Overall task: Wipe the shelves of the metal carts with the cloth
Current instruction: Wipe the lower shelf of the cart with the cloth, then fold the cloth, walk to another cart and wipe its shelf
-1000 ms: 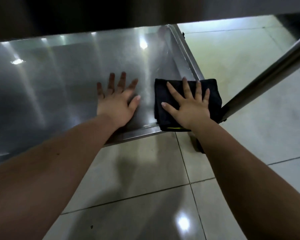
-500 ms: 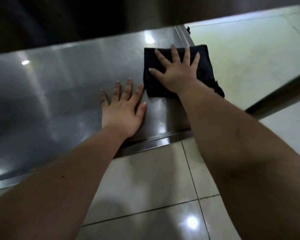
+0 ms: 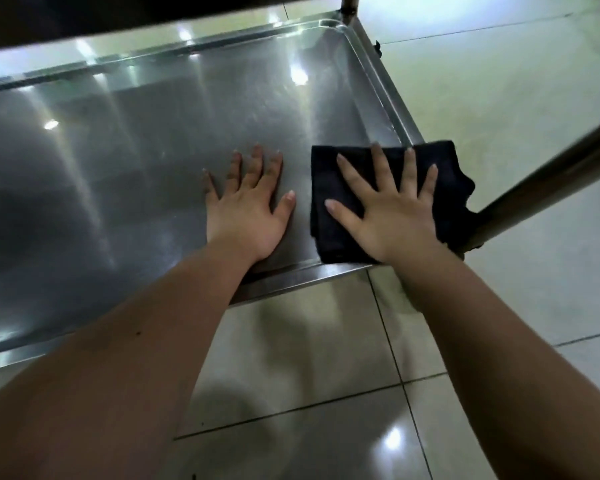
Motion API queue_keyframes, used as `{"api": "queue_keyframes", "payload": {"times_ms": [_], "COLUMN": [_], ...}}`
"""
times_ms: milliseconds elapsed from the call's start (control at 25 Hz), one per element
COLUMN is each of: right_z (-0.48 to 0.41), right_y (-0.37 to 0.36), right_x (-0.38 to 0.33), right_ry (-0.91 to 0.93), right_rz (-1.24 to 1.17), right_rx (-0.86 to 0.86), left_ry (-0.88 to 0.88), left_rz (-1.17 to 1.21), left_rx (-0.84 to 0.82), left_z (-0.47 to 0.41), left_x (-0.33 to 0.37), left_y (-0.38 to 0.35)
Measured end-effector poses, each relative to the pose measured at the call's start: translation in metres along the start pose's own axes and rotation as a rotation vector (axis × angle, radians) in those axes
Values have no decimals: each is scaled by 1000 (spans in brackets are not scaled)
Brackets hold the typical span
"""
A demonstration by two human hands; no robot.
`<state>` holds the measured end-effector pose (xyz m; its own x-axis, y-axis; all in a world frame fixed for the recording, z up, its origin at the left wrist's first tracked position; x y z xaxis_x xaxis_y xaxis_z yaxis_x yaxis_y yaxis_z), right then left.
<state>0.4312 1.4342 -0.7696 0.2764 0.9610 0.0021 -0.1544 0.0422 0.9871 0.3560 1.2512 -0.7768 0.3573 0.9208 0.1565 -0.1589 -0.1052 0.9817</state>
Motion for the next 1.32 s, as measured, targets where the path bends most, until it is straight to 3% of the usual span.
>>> {"api": "queue_keyframes", "payload": {"times_ms": [120,280,440,560,680,880,1080,1320], "right_z": [27,43,63,42,30,62,164,293], "right_y": [-5,0,-2,12,21,68,136,285], "right_x": [-3,-72,-148,-116,-82,-90,-58,0], "right_ry": [-35,44,178,139,151,208,81,-221], "right_rz": [-4,-48,-21,-134,-116,-10,-184,-356], "right_rx": [-46,-54,-68,70,32,81,45,136], "left_ry": [-20,-89,-136,-177,-111,-141,-279,-428], "left_rz": [94,523,414,245,55,-191,-119,164], "left_rx": [-6,109,62,55,-3,-28,-41,93], "left_z": [4,14,44,54,44,75,159,254], "left_x": [-1,-19,-51,-58,-47,-10,26,111], "left_y": [3,27,34,36,43,83,148,301]}}
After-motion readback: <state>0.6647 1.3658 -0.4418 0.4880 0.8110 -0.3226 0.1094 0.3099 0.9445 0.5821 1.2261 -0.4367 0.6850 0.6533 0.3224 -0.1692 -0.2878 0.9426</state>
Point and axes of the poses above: each hand's wrist, its own z-axis away from the middle knuckle, its own y-axis out of the back of the hand, x = y × z, the point moved 4 cm from there along -z, towards the middle knuckle, and after that the axes turned 3 degrees about z, right-handed, at the moved point
